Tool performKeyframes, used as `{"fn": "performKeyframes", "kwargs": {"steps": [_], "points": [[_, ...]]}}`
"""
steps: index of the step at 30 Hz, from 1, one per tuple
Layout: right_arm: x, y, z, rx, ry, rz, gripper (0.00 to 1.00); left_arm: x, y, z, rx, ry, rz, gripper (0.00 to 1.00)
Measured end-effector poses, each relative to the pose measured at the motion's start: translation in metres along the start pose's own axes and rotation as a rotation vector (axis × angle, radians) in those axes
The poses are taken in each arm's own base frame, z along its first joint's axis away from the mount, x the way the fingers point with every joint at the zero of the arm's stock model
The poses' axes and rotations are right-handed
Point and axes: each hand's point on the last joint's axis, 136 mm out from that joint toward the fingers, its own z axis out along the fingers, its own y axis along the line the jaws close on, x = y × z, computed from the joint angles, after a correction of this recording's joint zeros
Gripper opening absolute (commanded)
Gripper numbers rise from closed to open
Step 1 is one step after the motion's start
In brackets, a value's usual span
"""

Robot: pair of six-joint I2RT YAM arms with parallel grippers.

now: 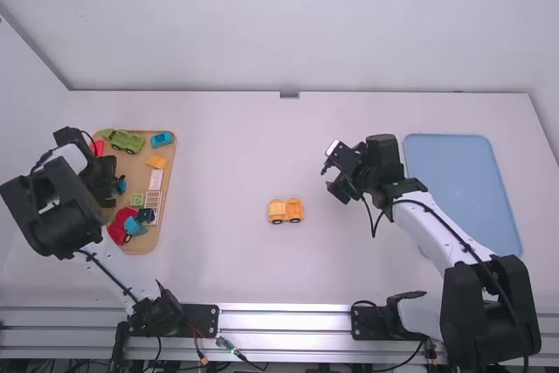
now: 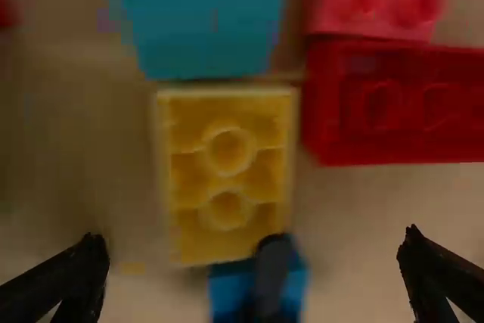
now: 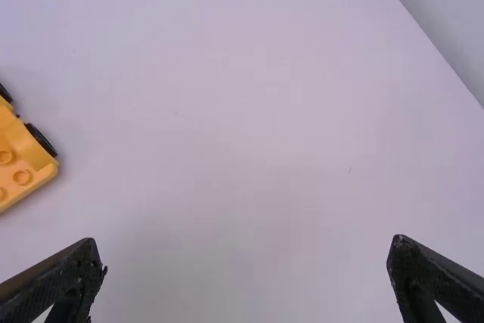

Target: Assemble lego blocks to make yellow taxi

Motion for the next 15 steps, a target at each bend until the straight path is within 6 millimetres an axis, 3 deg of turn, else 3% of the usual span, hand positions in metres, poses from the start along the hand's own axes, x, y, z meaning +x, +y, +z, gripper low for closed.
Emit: {"fn": "performKeyframes", "kwargs": {"steps": [2, 8, 15], "points": [[0.000, -0.001, 0.000, 0.002, -0.002, -0.001, 0.99, -0.003, 0.003, -0.010, -0.039, 0.000, 0.015, 0.99], [-0.002, 0.000, 0.000, 0.003, -0.006, -0.005, 0.99, -0.024, -0.025, -0.042, 0.005, -0.053, 0.073, 0.99], [-0.005, 0.004, 0.001, -0.007, -0.011, -0.016, 0.99, -0.023, -0.017, -0.037, -0.042, -0.049, 0.132, 0.99]]}}
